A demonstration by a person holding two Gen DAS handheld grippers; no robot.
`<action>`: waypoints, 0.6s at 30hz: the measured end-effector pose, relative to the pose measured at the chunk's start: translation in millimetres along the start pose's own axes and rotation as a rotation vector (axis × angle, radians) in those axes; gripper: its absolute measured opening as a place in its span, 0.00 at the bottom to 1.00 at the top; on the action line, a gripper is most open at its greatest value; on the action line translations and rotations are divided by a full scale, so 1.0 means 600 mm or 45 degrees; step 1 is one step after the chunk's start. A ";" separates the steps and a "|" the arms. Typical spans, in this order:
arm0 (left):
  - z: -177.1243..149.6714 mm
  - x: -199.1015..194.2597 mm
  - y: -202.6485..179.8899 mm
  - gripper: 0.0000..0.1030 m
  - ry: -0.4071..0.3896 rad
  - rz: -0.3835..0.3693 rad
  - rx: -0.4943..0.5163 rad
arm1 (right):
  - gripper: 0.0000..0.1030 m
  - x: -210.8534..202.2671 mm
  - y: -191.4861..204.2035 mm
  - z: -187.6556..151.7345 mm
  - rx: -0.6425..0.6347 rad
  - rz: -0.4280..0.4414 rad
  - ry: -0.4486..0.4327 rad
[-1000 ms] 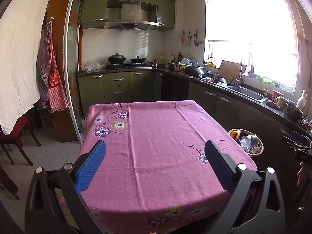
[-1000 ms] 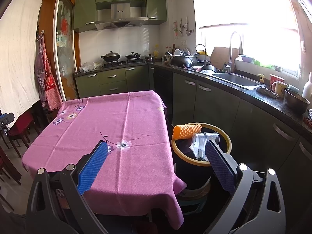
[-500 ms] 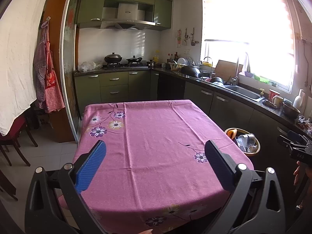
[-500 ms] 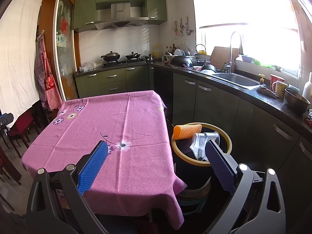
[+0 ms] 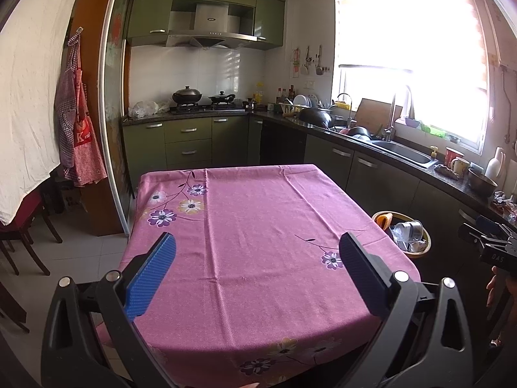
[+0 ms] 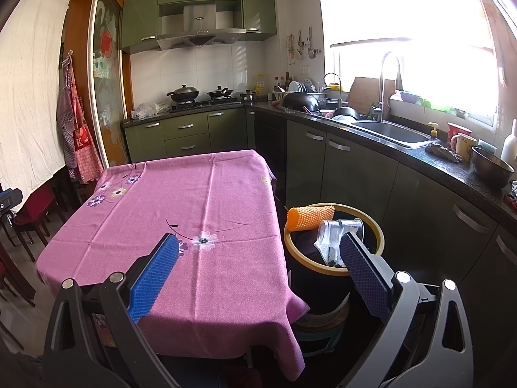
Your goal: Collect trash
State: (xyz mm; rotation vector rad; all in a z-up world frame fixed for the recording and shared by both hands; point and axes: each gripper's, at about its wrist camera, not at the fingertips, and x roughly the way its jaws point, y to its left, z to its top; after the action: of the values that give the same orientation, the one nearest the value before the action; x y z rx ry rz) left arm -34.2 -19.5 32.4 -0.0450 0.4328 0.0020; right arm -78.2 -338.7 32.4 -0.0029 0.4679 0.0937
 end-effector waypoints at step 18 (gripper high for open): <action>-0.007 0.007 0.010 0.93 0.017 -0.004 -0.012 | 0.95 0.002 0.004 0.000 0.000 -0.001 0.005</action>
State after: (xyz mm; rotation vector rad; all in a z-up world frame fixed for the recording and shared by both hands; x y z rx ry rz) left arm -32.3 -13.6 26.9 -0.0549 0.4464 0.0007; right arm -77.4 -336.4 31.6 -0.0033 0.4716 0.0926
